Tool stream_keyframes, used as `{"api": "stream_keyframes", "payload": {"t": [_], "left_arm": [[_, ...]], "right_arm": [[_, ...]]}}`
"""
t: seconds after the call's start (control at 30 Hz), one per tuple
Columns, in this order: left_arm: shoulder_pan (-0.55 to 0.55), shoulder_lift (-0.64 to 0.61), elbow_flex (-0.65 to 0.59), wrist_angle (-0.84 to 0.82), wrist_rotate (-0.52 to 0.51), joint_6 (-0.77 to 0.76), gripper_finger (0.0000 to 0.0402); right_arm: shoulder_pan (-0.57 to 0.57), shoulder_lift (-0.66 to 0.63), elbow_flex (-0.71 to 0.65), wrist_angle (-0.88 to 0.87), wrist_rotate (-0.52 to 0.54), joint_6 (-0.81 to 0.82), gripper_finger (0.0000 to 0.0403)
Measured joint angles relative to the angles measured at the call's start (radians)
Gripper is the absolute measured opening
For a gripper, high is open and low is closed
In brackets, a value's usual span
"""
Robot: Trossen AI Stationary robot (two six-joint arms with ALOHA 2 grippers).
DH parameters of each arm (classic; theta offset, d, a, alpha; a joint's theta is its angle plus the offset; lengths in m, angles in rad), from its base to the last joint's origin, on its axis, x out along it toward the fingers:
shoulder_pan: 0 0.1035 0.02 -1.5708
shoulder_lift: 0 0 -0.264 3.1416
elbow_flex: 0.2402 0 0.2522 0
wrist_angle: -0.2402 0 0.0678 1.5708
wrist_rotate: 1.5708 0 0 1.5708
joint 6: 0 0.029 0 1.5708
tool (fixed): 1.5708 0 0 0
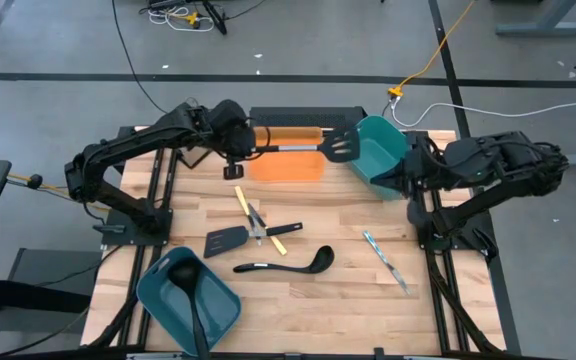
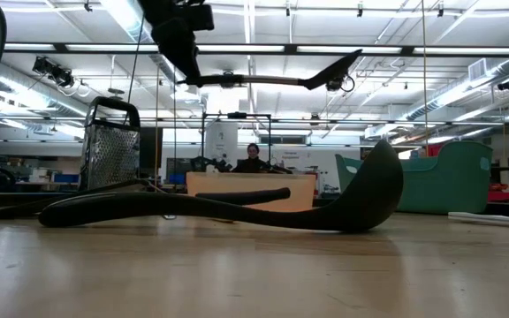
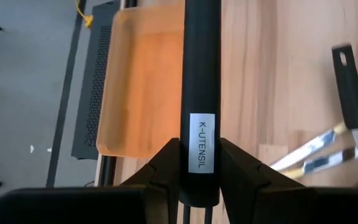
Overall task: Pick & Place Kitchen Items
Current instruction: Put the top black spatula into the green bin
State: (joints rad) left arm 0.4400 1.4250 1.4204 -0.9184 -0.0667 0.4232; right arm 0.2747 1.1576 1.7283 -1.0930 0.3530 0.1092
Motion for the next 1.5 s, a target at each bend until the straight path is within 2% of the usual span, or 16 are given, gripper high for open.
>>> {"api": "stream_keyframes", "payload": {"t": [0.13, 0.43, 0.67, 0.93, 1.37, 1.5], "left_arm": [[0.0, 0.0, 0.0, 0.001, 0.0, -0.053, 0.0087], [0.0, 0.0, 0.0, 0.002, 0.011, -0.178, 0.0087], [0.0, 0.0, 0.0, 0.001, 0.021, -0.203, 0.0087], [0.0, 0.0, 0.0, 0.0, 0.041, -0.211, 0.0087], [0.0, 0.0, 0.0, -0.007, 0.041, -0.221, 0.0087], [0.0, 0.0, 0.0, -0.008, 0.041, -0.222, 0.0087]], "right_arm": [[-0.032, 0.006, 0.0, 0.0, 0.032, -0.019, 0.0004], [-0.124, 0.056, 0.0, 0.0, 0.033, -0.069, 0.0004], [-0.177, 0.131, 0.0, 0.001, 0.036, -0.13, 0.0004], [-0.219, 0.216, 0.0, 0.046, 0.109, -0.222, 0.0004], [-0.267, 0.327, 0.0, 0.154, 0.112, -0.385, 0.0004], [-0.28, 0.346, 0.0, 0.157, 0.158, -0.433, 0.0007]]}}
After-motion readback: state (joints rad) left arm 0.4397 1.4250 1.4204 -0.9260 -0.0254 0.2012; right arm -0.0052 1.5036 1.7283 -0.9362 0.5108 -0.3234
